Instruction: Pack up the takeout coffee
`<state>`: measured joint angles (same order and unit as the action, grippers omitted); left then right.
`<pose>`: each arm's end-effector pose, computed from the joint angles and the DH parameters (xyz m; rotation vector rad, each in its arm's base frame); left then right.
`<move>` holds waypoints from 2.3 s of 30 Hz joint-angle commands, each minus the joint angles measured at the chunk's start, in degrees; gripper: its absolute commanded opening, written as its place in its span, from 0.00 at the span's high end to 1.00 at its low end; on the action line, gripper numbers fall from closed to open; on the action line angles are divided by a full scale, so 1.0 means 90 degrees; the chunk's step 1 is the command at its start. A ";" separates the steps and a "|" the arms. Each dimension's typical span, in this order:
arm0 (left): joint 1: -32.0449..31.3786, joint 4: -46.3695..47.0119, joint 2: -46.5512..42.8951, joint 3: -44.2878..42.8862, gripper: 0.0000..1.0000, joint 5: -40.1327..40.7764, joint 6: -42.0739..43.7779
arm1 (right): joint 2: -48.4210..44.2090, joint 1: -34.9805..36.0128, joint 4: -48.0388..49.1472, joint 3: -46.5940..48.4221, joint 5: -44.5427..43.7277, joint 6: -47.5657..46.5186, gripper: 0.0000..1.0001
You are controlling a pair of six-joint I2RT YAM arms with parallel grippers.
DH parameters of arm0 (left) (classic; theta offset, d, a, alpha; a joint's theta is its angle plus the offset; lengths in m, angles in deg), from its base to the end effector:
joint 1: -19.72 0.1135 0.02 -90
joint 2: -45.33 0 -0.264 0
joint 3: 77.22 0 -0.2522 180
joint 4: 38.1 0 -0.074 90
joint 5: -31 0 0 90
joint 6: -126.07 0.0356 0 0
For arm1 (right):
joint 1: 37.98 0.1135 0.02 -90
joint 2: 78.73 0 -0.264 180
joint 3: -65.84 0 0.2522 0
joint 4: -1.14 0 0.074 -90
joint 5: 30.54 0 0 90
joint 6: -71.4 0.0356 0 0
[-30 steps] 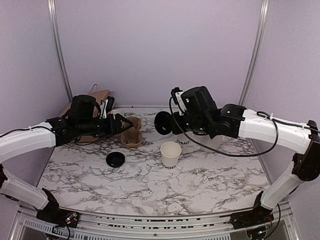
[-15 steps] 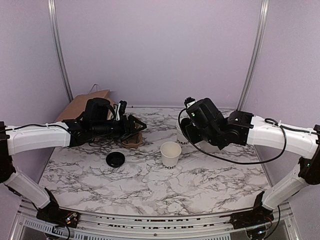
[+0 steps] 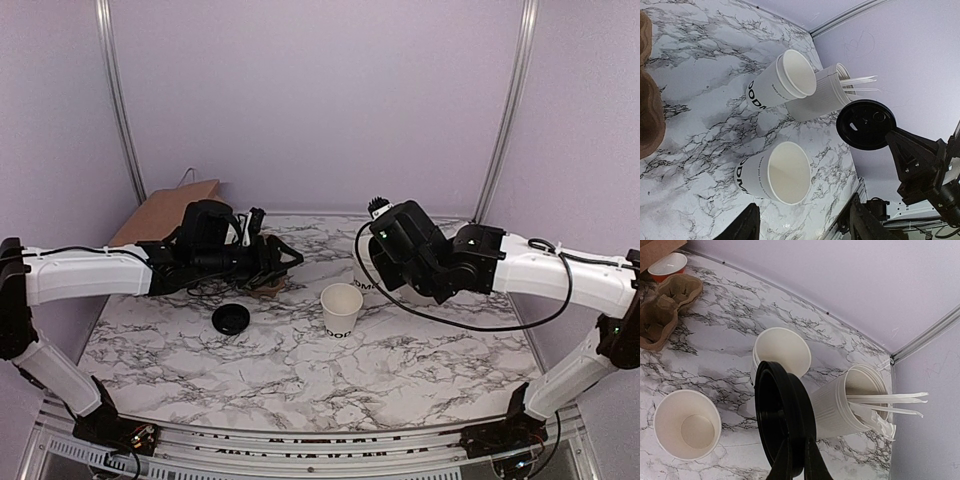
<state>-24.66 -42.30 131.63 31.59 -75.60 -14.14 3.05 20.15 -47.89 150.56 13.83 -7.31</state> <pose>0.2419 -0.2510 0.2755 0.1123 2.1492 -1.3275 0.1814 0.2436 0.3165 -0.5027 2.0472 -0.2416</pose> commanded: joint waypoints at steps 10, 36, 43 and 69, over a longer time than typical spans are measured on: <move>-0.0171 0.0207 0.0216 -0.0191 0.39 -0.0045 -0.0017 | 0.0466 0.0343 -0.0297 0.0507 0.0284 -0.0212 0.99; -0.0245 0.0217 0.0360 -0.0026 0.39 0.0038 0.0055 | 0.1441 0.0807 -0.0768 0.1130 -0.0523 -0.0093 0.97; -0.0245 0.0217 0.0342 0.0014 0.39 0.0057 0.0059 | 0.1447 0.0816 -0.0808 0.1152 -0.0795 -0.0065 0.96; -0.0316 0.0125 0.0747 0.0206 0.57 -0.0164 0.0271 | 0.1725 0.0811 -0.0582 0.1129 -0.0705 -0.0185 0.92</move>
<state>-26.82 -41.79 136.92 33.03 -75.93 -13.07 18.26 27.03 -53.77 158.54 7.91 -8.91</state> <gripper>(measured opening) 0.456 0.077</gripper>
